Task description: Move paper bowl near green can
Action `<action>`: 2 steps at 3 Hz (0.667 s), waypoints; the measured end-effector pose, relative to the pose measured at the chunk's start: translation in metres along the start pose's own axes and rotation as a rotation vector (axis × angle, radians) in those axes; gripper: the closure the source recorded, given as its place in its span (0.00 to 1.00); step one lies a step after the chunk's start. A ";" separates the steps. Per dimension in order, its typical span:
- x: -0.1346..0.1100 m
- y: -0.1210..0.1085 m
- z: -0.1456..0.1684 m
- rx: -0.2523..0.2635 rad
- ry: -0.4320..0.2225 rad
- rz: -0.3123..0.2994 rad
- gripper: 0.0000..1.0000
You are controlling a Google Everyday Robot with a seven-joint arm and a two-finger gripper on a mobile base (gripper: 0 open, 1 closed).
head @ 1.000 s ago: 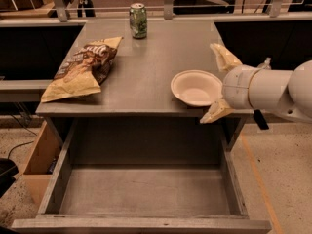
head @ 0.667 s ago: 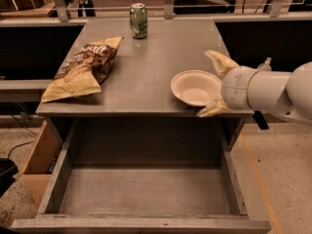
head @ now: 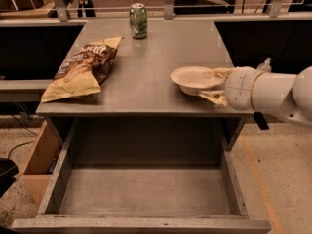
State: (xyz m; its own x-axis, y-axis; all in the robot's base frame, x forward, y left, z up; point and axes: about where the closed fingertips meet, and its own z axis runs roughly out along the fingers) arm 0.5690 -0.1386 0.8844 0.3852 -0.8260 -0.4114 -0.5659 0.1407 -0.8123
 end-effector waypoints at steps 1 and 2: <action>0.001 -0.001 -0.002 0.006 -0.003 0.008 0.88; 0.000 0.000 -0.002 -0.001 0.009 -0.003 1.00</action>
Offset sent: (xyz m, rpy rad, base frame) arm 0.0004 -0.0058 -0.0033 -0.0062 0.0098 -0.0138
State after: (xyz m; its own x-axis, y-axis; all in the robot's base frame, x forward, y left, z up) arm 0.5681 -0.1400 0.8853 0.3801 -0.8313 -0.4056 -0.5656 0.1381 -0.8130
